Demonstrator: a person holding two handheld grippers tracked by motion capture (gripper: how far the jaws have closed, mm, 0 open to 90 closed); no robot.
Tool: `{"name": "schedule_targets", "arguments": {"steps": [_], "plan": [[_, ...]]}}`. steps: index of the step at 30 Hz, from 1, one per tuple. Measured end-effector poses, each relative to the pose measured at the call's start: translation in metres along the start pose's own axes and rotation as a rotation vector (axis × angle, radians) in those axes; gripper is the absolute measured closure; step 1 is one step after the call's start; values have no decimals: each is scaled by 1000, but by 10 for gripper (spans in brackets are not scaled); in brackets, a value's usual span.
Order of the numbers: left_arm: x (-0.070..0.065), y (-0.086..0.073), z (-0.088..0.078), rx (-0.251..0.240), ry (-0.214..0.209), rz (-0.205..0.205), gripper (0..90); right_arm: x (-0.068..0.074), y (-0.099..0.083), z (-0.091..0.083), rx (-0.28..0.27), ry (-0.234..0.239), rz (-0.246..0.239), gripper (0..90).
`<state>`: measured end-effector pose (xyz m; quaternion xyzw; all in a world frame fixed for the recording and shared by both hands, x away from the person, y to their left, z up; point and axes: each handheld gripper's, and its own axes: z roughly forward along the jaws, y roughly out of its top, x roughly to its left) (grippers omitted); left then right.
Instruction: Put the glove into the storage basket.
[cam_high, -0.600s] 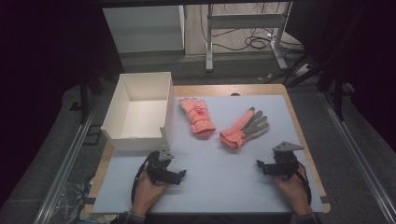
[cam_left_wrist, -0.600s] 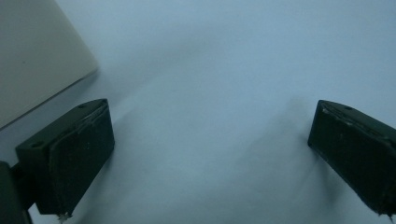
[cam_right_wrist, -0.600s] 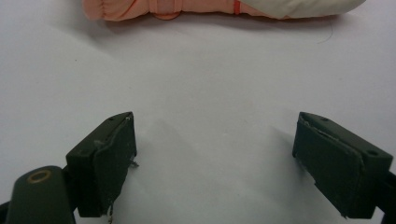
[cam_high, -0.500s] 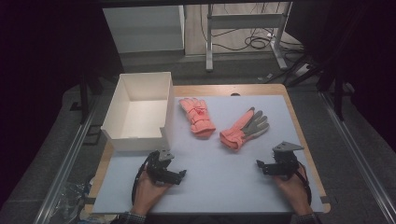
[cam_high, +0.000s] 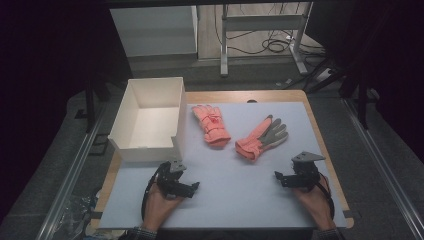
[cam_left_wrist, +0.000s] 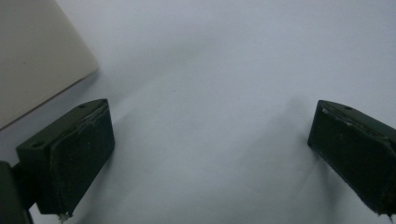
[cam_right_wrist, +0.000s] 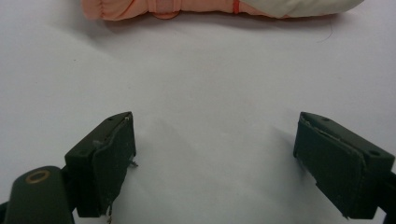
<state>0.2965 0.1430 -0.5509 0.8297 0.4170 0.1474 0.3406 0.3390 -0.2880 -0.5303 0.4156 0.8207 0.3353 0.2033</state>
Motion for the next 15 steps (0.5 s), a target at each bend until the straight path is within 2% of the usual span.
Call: {"name": "schedule_targets", "arguments": {"steps": [11, 15], "plan": [[0, 0, 0, 1, 0, 5, 3, 2, 1, -2, 1, 2, 3, 176], [0, 0, 0, 1, 0, 1, 3, 3, 7, -3, -24, 40, 52, 202]]}}
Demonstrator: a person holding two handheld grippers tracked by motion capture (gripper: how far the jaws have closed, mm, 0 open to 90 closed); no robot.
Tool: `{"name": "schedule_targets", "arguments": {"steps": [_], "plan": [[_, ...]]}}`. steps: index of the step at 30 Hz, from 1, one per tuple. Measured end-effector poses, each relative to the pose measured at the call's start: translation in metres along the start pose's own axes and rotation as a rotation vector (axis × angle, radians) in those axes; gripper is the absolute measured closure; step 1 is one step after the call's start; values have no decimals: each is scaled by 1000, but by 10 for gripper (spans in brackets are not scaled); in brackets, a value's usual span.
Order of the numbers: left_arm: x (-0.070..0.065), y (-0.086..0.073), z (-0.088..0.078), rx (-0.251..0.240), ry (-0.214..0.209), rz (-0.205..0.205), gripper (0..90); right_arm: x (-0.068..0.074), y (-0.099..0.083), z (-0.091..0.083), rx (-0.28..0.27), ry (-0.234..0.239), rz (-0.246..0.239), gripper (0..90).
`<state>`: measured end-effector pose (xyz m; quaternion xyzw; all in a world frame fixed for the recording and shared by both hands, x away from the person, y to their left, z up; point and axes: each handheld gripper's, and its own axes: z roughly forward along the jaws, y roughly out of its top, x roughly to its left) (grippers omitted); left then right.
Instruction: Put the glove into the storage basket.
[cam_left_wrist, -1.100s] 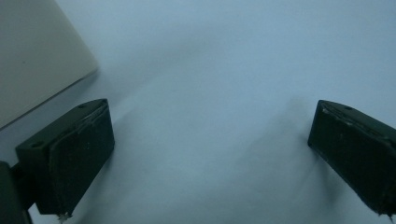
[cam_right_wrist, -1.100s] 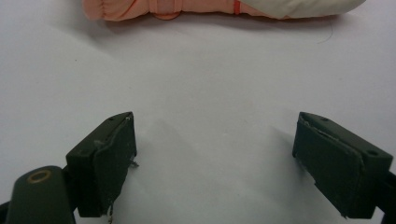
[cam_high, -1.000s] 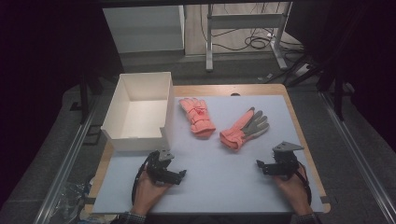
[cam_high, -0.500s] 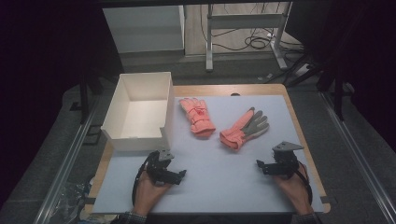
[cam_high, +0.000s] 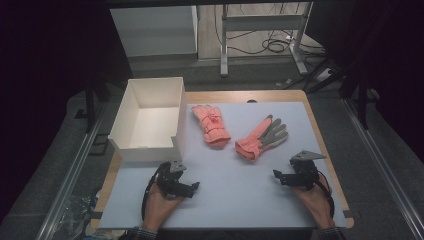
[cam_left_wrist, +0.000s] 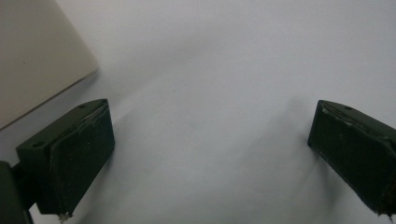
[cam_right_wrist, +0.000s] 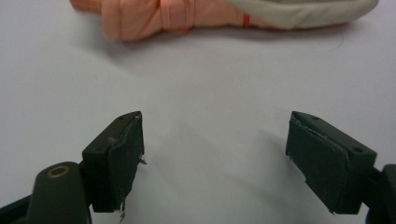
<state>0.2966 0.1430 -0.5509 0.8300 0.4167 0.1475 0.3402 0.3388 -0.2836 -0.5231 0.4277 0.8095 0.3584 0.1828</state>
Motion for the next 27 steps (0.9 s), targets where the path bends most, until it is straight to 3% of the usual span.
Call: {"name": "schedule_targets", "arguments": {"steps": [5, 12, 20, 27], "plan": [[0, 0, 0, 0, 0, 0, 4, 1, 11, -4, -24, 7, 2, 264], [0, 0, 0, 0, 0, 0, 4, 0, 28, -1, -5, 1, -34, 353], [0, 0, 0, 0, 1, -1, 3, -4, 59, 1, -37, 23, -46, 504], [0, 0, 0, 0, 1, 0, 4, -6, 87, 17, -35, 41, -54, 613]]}}
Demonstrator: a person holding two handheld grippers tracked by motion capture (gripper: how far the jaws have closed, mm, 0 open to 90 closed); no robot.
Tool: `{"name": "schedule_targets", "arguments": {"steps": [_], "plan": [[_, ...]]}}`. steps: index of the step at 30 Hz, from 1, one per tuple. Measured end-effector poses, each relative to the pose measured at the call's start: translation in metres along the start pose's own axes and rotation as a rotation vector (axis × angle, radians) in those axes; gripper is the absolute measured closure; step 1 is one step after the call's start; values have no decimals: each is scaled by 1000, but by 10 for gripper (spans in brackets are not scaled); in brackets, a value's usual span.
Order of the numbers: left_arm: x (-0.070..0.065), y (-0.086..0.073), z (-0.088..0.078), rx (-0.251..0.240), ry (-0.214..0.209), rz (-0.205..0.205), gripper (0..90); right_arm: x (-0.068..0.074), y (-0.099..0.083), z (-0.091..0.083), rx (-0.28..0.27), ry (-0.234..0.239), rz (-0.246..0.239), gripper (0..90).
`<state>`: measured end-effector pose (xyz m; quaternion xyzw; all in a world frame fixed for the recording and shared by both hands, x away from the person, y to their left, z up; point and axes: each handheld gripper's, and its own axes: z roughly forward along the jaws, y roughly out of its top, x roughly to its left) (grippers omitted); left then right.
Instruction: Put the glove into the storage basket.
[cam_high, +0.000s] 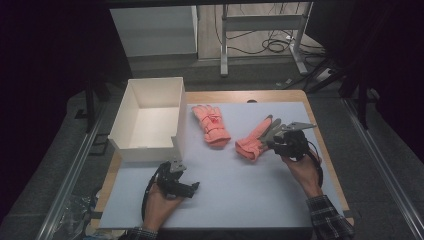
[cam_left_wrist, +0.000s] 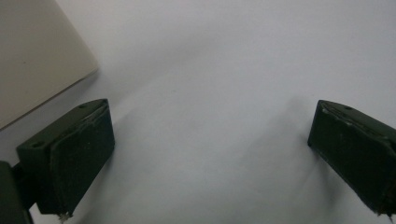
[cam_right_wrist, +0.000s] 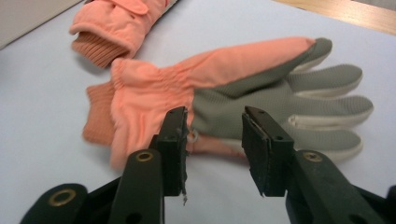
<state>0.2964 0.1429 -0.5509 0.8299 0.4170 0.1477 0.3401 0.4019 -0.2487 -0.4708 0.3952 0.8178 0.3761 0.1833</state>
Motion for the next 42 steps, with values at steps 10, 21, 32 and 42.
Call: {"name": "schedule_targets", "arguments": {"steps": [10, 21, 32, 42], "plan": [[0, 0, 0, -1, -1, 4, 4, -11, 15, 35, 42, -65, 10, 497], [0, 0, 0, -2, 1, 4, 4, -16, 3, 61, 86, -83, 23, 633], [0, 0, 0, -1, 1, 3, 4, -13, -1, 58, 60, -97, 59, 881], [0, 0, 0, -1, 0, 3, 4, -16, 4, 45, 32, -55, 44, 885]]}}
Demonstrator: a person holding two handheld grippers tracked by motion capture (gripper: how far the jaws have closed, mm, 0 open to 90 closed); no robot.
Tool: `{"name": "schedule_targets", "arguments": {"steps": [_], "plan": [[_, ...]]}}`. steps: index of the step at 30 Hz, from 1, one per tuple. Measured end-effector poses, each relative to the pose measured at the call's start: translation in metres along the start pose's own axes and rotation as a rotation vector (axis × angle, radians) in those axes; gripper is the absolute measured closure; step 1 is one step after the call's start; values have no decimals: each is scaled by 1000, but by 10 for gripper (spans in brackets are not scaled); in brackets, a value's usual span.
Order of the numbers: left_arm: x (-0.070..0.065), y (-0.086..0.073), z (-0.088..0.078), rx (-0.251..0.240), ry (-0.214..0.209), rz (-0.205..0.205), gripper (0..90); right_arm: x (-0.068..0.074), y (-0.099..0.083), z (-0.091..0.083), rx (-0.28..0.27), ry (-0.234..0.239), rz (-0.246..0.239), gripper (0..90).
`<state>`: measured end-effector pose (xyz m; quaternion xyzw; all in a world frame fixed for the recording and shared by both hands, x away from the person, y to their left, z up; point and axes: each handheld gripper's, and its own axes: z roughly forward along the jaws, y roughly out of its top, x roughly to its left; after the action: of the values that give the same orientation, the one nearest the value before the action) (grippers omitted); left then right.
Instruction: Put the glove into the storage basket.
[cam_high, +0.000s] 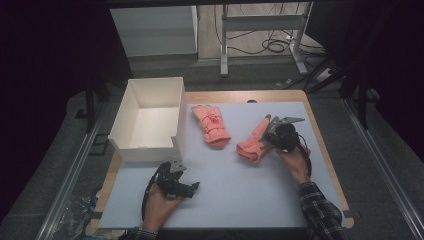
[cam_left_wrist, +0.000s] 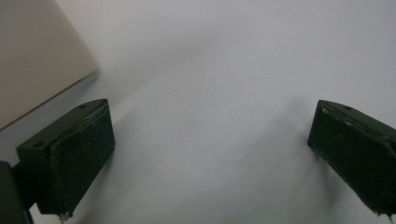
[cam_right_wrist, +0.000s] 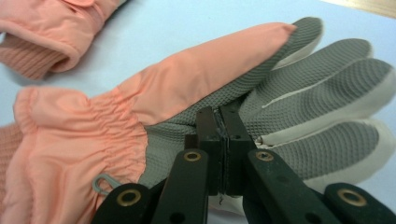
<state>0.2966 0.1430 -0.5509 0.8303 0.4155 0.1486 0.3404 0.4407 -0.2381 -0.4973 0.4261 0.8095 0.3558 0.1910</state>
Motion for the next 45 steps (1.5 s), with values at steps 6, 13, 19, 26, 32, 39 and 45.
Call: {"name": "schedule_targets", "arguments": {"steps": [6, 13, 19, 26, 32, 39, 45], "plan": [[0, 0, 0, 0, 0, 0, 4, 1, -1, -12, -20, 45, -20, 886], [0, 0, 0, 0, 0, 0, 4, 6, 0, -27, -42, 104, -29, 887], [0, 0, 0, 2, -1, 1, 4, 15, 0, -39, -64, 180, -28, 887], [0, 0, 0, 2, -1, 1, 4, 32, 2, -47, -82, 276, -31, 887], [0, 0, 0, 2, 0, 1, 4, 52, 2, -47, -70, 355, -74, 887], [0, 0, 0, 1, -1, 1, 4, 74, -4, -35, -24, 455, -131, 887], [0, 0, 0, 1, 1, 0, 4, 76, -13, -24, 13, 478, -142, 886]]}}
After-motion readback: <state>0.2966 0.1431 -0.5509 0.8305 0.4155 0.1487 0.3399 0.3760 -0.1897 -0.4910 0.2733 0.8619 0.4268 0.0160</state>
